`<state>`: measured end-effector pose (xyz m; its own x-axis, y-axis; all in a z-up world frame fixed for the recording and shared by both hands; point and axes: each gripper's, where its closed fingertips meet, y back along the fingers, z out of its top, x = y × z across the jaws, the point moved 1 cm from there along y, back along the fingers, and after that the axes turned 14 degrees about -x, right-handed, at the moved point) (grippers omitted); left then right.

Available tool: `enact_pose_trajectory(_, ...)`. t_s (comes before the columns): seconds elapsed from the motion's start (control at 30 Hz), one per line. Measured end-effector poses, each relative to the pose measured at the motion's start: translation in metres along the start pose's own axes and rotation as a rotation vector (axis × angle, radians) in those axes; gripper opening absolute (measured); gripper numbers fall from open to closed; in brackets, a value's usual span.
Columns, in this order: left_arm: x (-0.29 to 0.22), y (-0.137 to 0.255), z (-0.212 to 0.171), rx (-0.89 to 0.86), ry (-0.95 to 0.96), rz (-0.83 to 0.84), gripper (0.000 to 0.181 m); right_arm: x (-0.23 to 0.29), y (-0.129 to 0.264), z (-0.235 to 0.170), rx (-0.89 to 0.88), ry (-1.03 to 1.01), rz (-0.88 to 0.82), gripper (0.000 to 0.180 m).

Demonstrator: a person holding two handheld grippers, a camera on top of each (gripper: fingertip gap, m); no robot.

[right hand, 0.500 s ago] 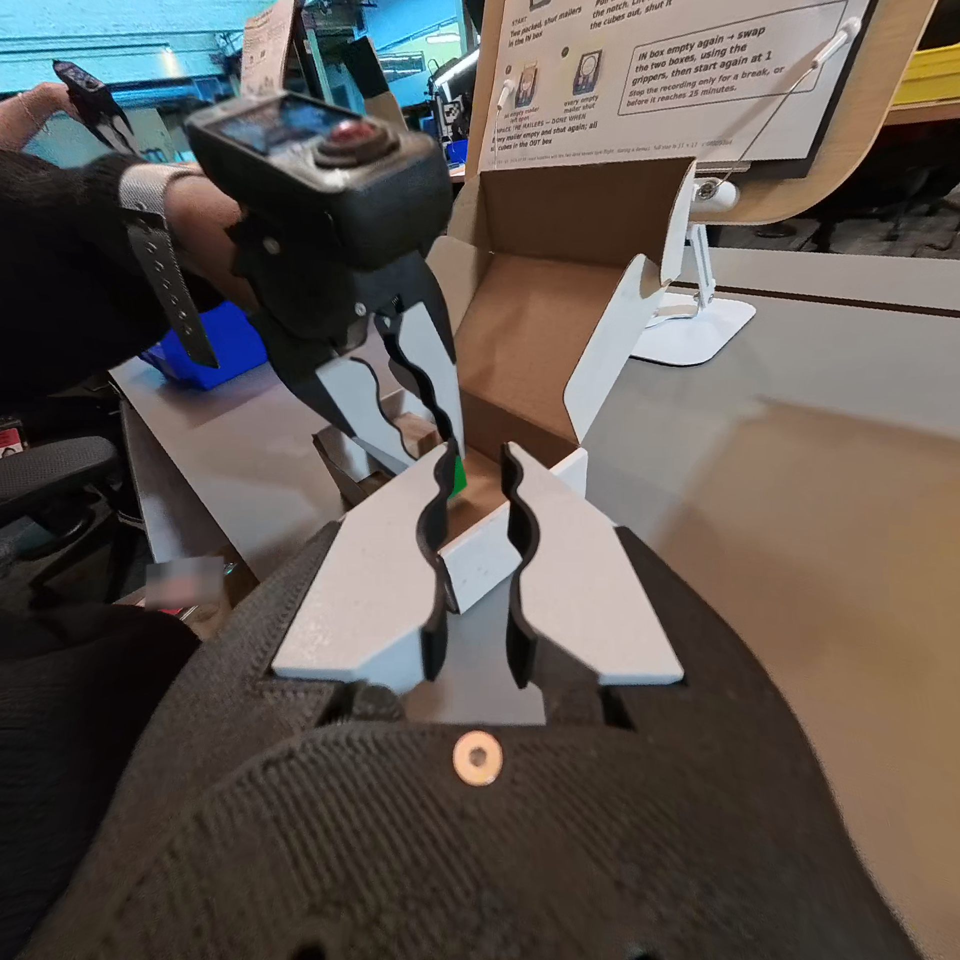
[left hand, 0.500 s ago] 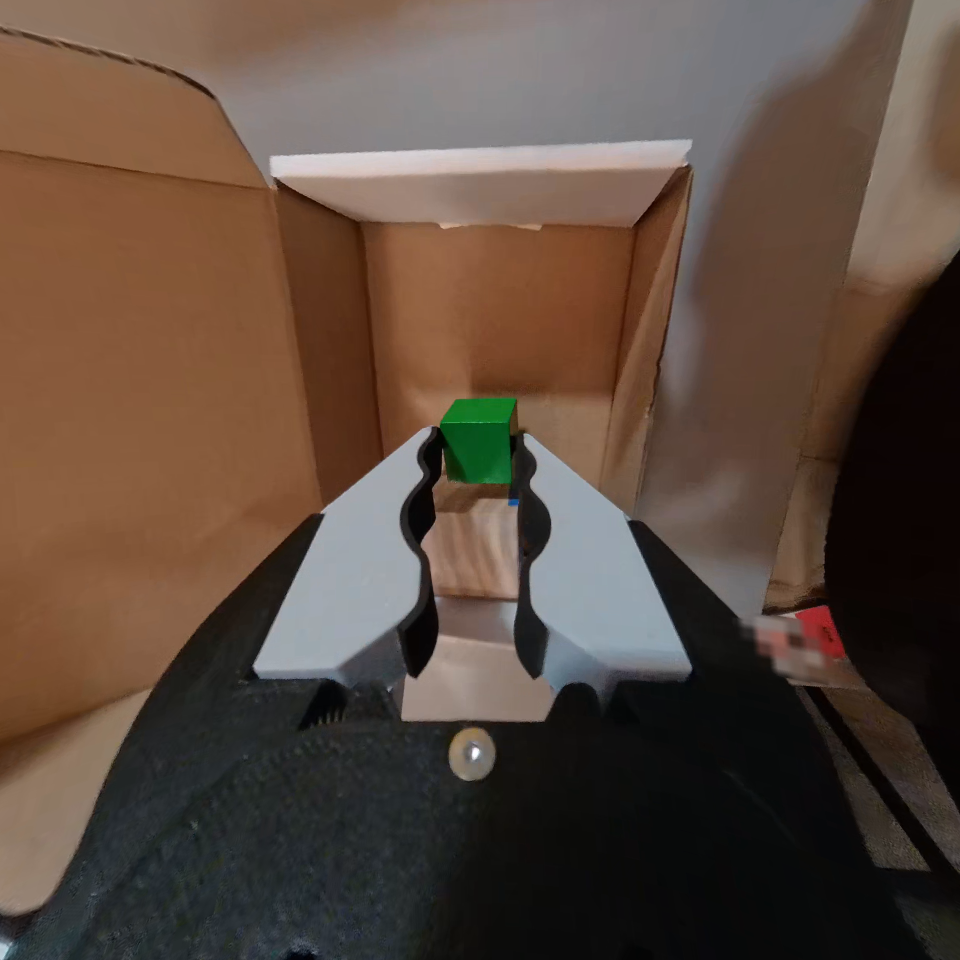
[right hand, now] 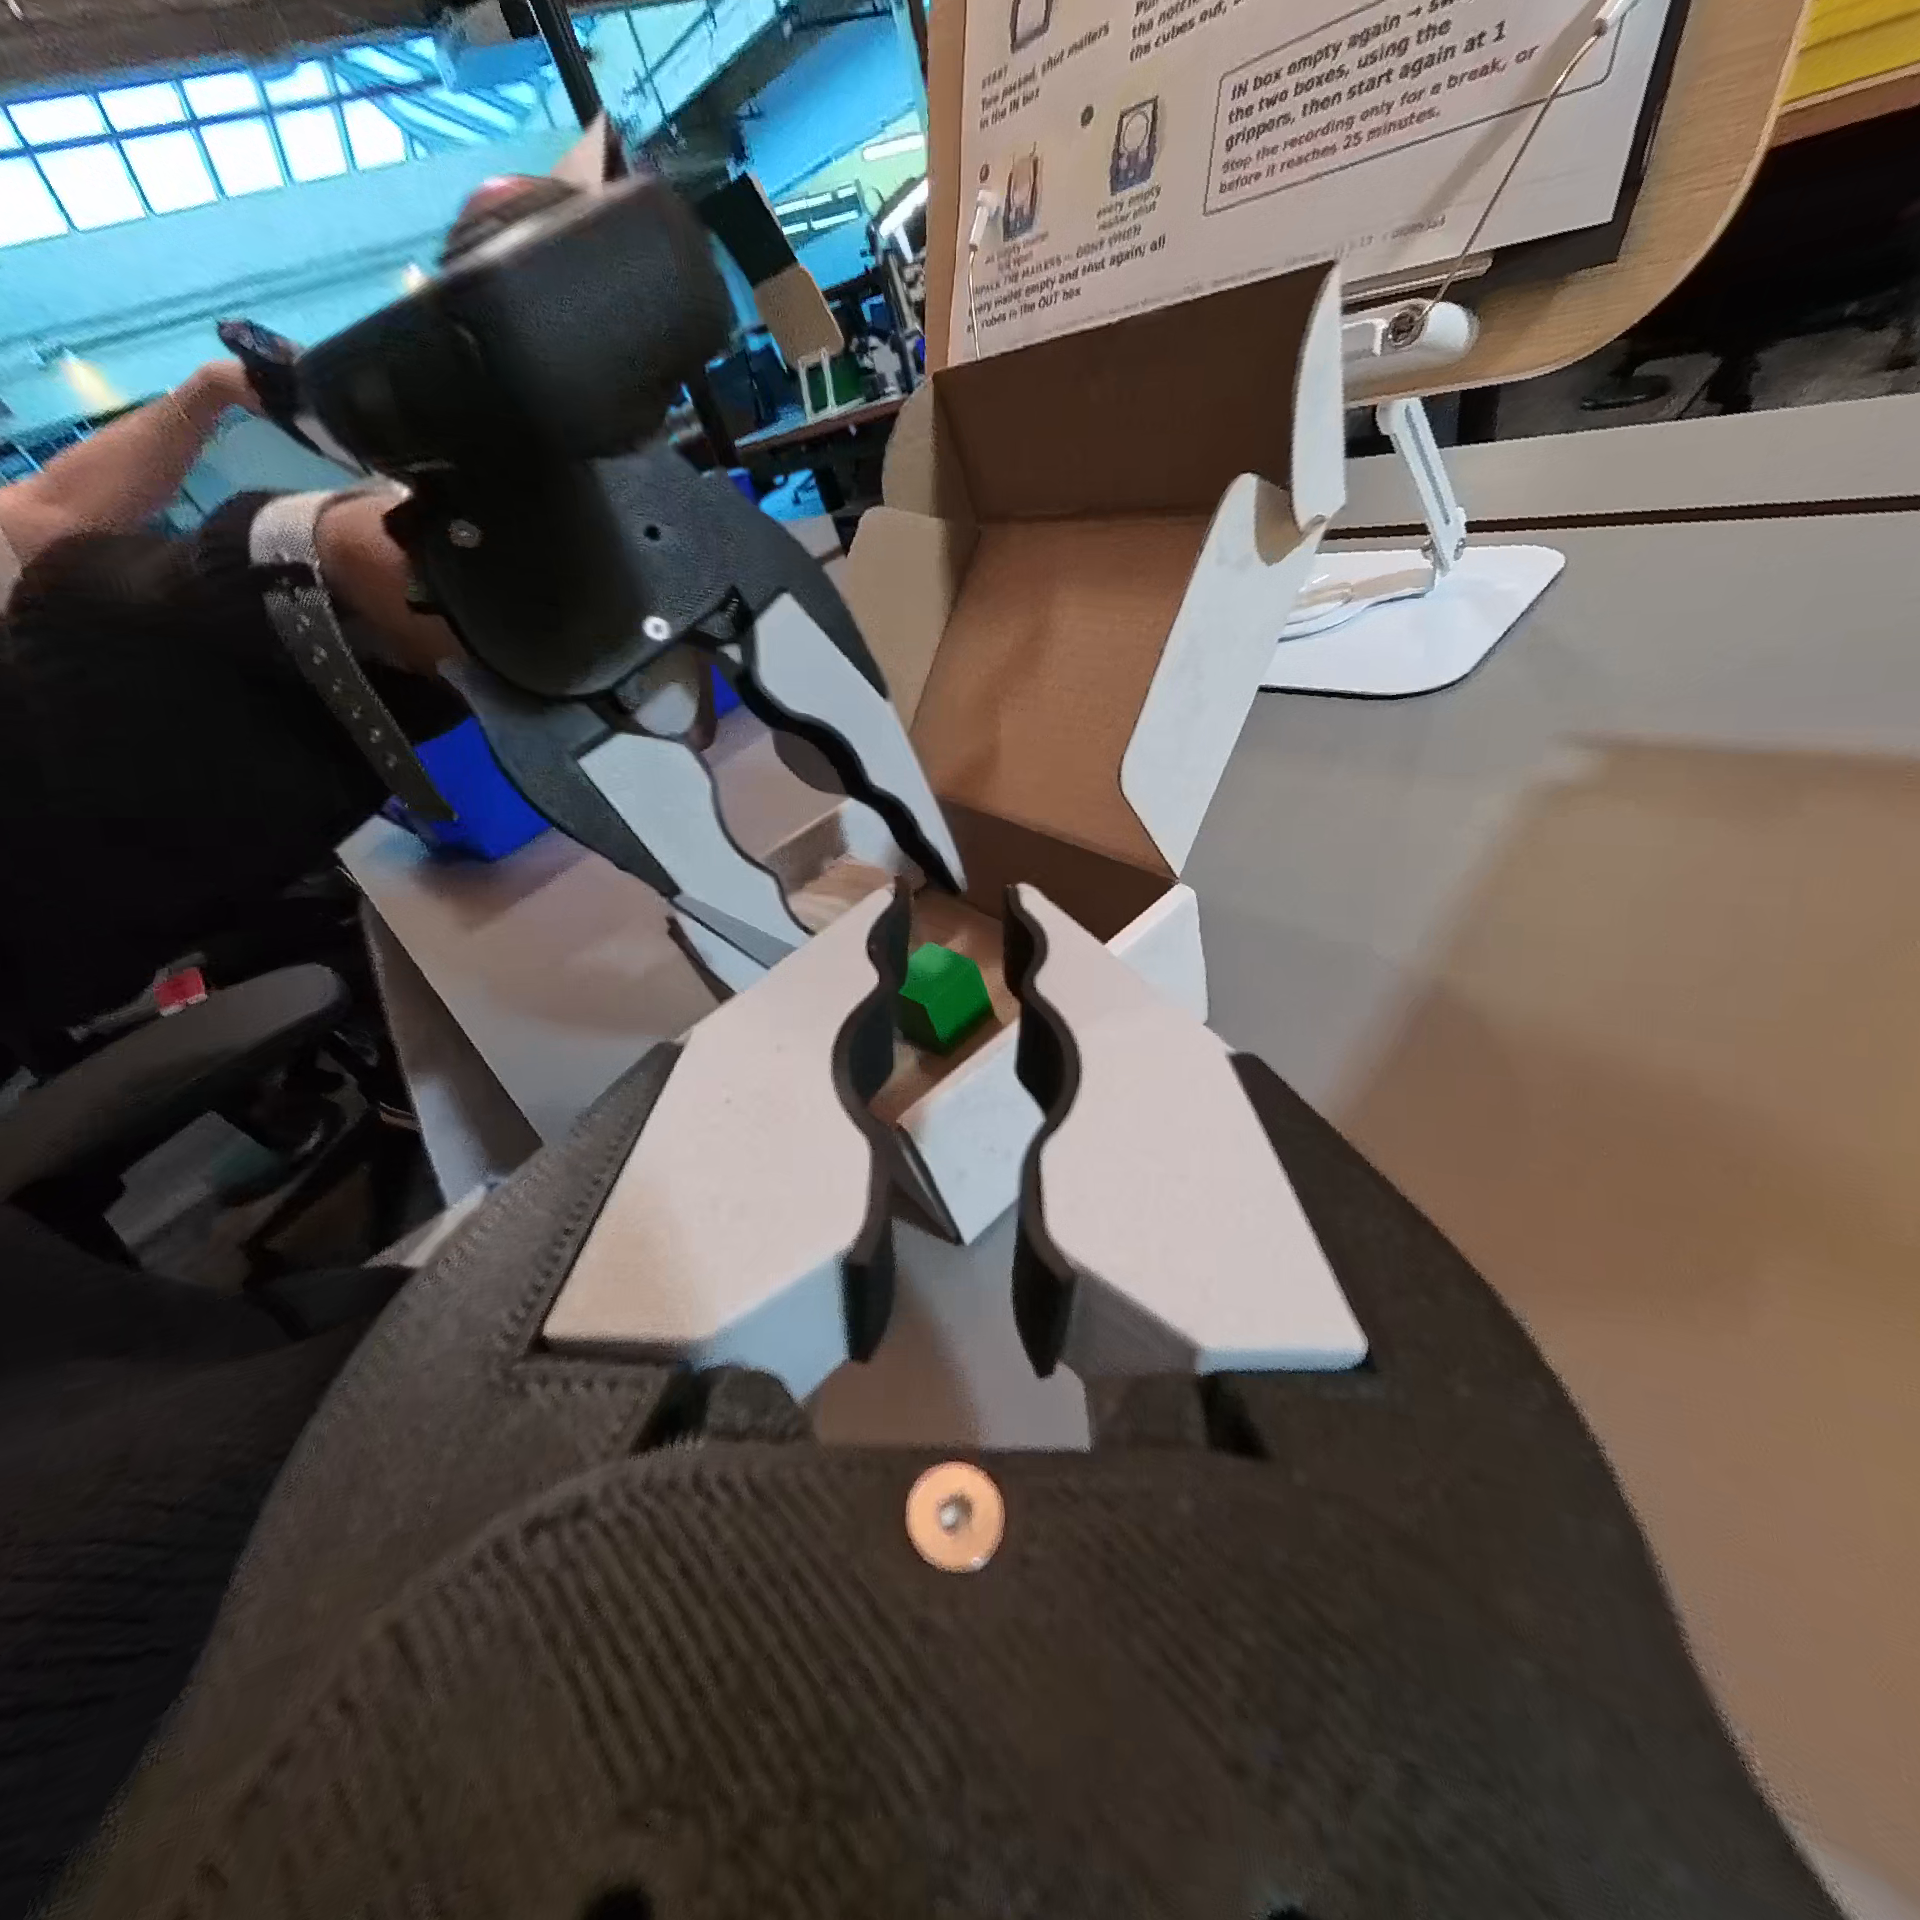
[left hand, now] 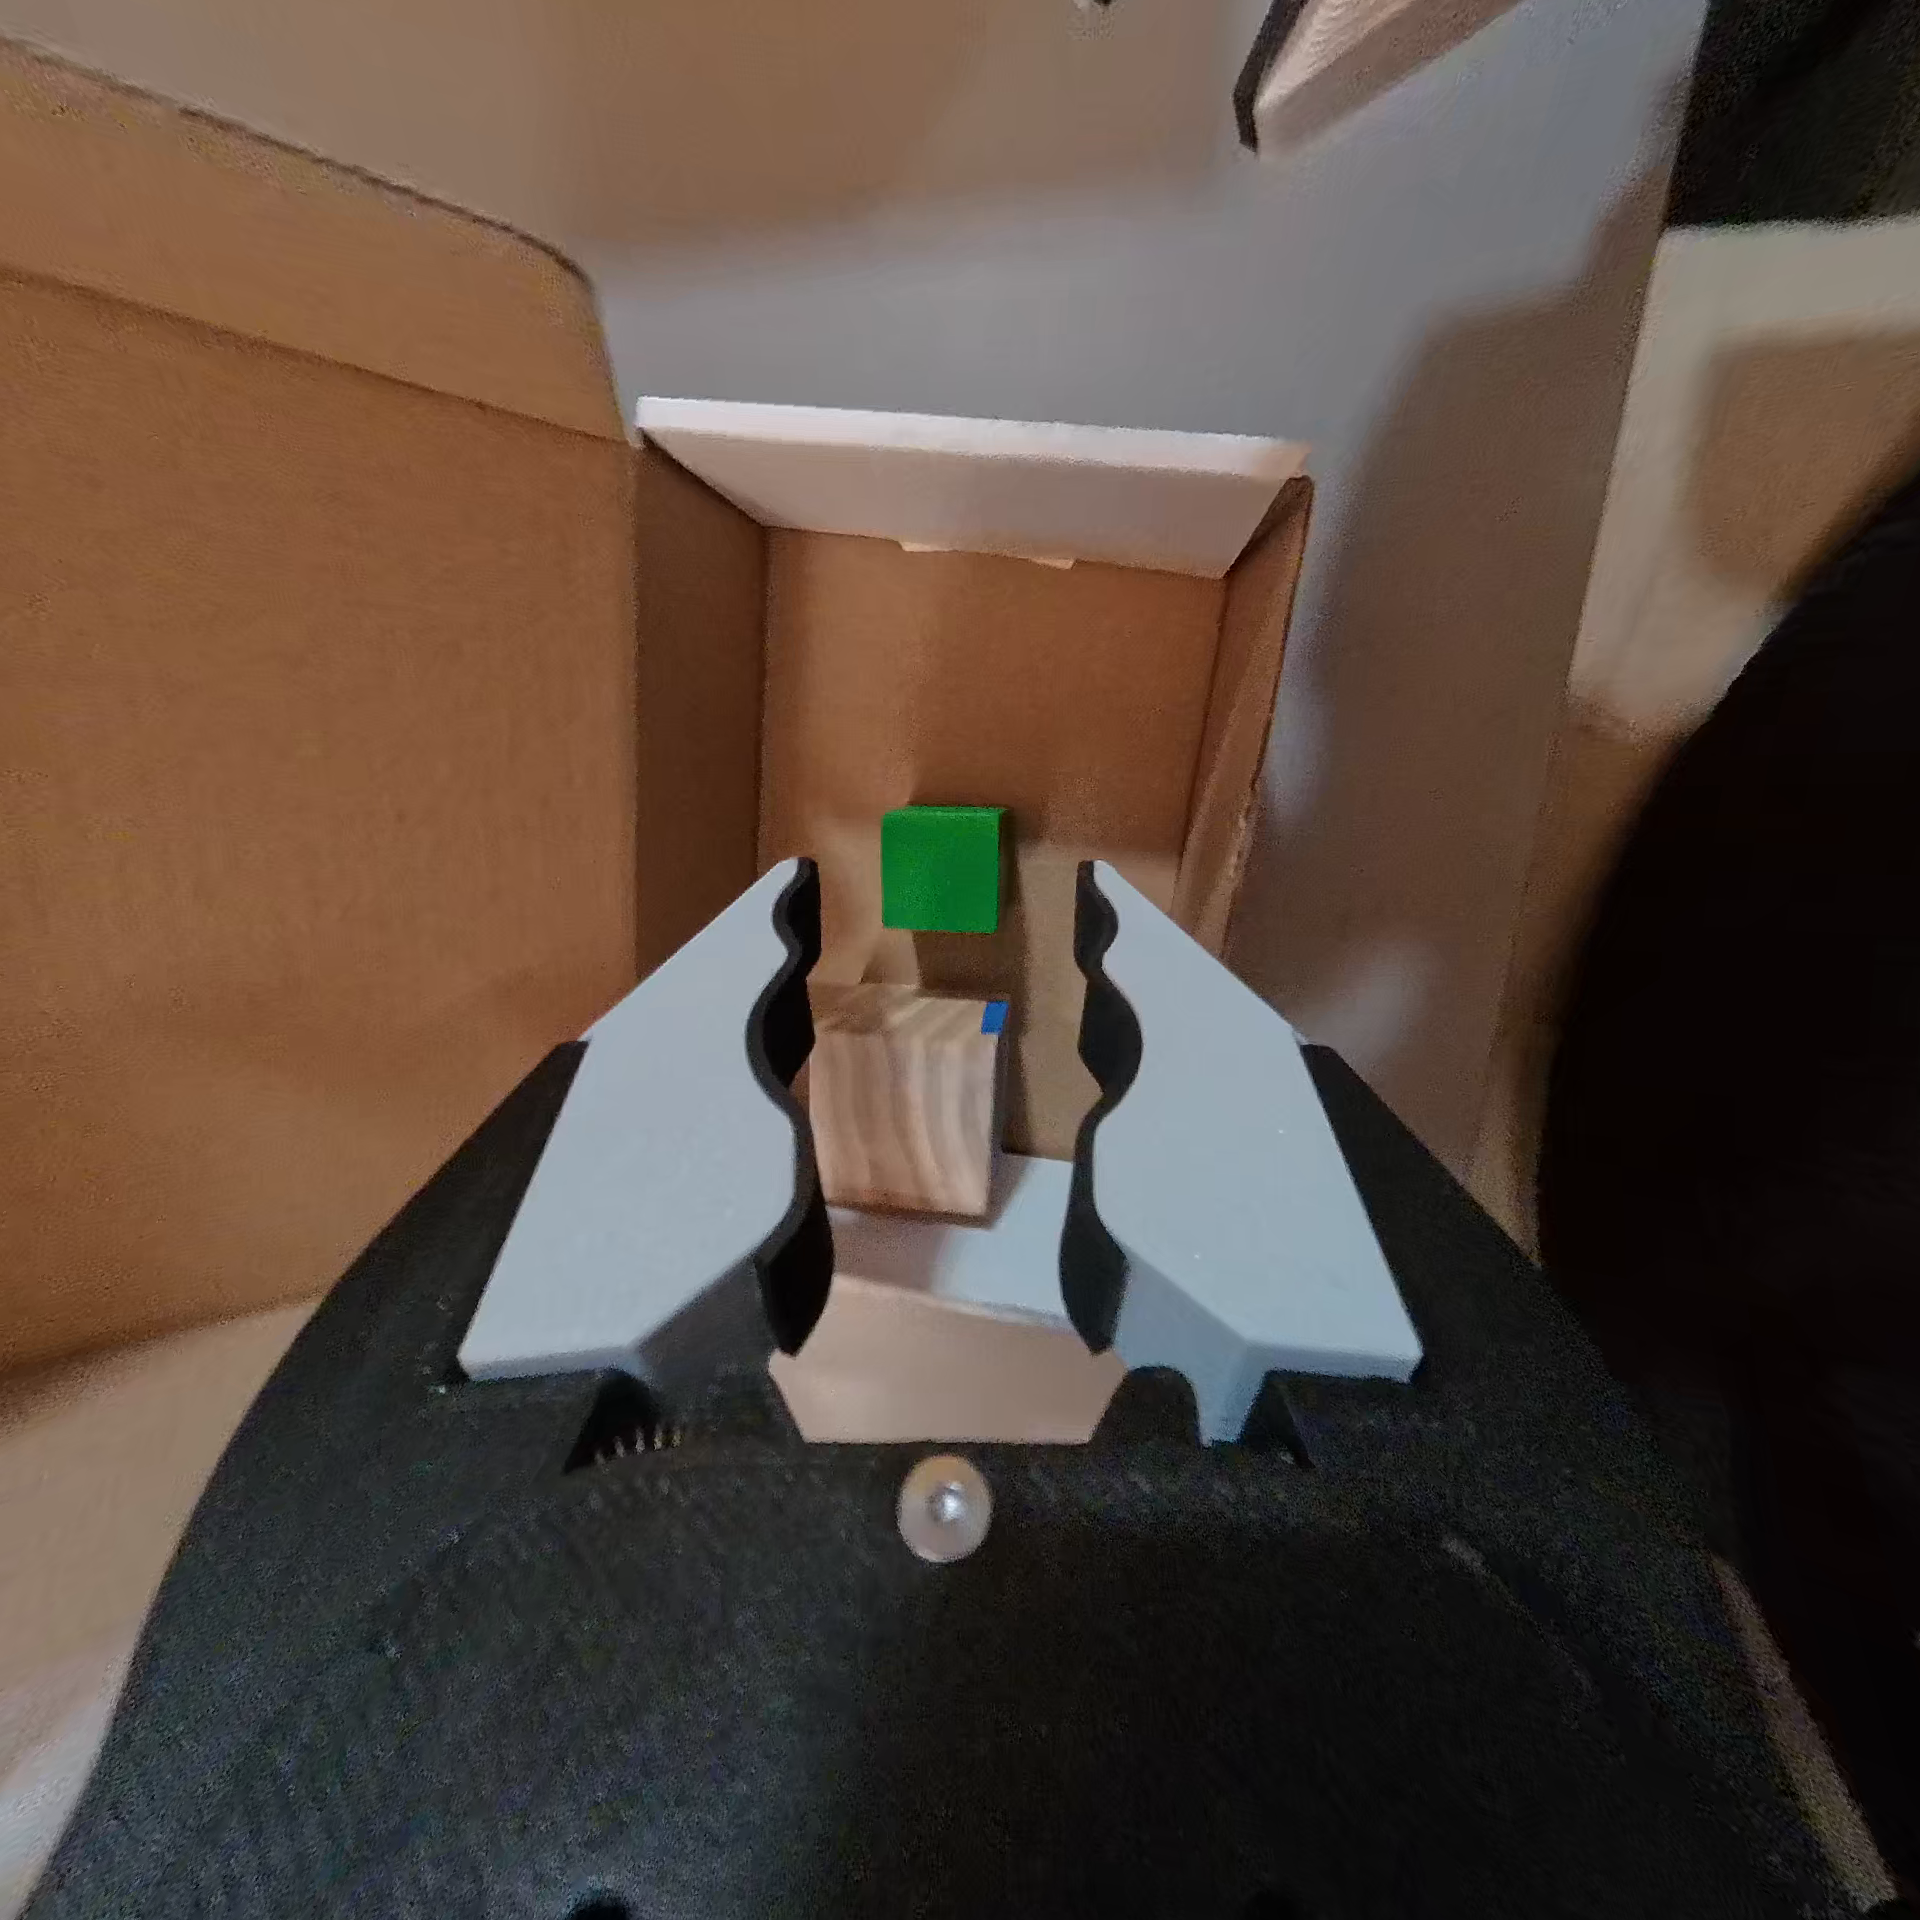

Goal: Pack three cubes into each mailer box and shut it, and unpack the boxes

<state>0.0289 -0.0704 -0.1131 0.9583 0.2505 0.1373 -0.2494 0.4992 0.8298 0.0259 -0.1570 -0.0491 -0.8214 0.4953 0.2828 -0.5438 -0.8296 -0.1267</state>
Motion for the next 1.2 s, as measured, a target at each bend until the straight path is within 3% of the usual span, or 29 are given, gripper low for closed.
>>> enact_pose_trajectory(0.2,0.004,0.060,-0.011,-0.263,0.247,0.121,0.044,0.002,0.003,0.020,-0.124,-0.080,0.023,0.015)
enact_pose_trajectory(0.3,0.026,0.109,-0.036,-0.455,0.384,0.294,0.012,0.014,0.009,0.046,-0.293,-0.110,0.116,0.015)
enact_pose_trajectory(0.33,0.033,0.131,-0.049,-0.521,0.419,0.362,0.009,0.018,0.011,0.054,-0.344,-0.139,0.152,0.015)
enact_pose_trajectory(0.47,0.053,0.219,-0.135,-0.550,0.554,0.618,0.021,0.015,0.012,0.061,-0.411,-0.260,0.186,0.017)
enact_pose_trajectory(0.57,0.065,0.277,-0.223,-0.404,0.587,0.851,0.024,0.008,0.009,0.059,-0.396,-0.206,0.132,0.018)
enact_pose_trajectory(0.63,0.065,0.296,-0.284,-0.246,0.632,0.903,0.026,0.002,0.008,0.060,-0.361,-0.105,0.069,0.019)
enact_pose_trajectory(0.77,0.041,0.275,-0.352,-0.047,0.742,0.661,0.028,-0.001,0.006,0.074,-0.350,0.038,-0.016,0.018)
enact_pose_trajectory(0.87,0.027,0.250,-0.366,0.030,0.753,0.498,0.042,0.003,0.002,0.085,-0.359,0.037,-0.028,0.018)
enact_pose_trajectory(1.0,0.026,0.226,-0.373,0.101,0.769,0.415,0.050,0.008,-0.006,0.089,-0.366,0.038,-0.031,0.017)
enact_pose_trajectory(1.2,0.022,0.215,-0.380,0.148,0.796,0.422,0.020,0.012,-0.017,0.083,-0.255,0.218,-0.021,0.018)
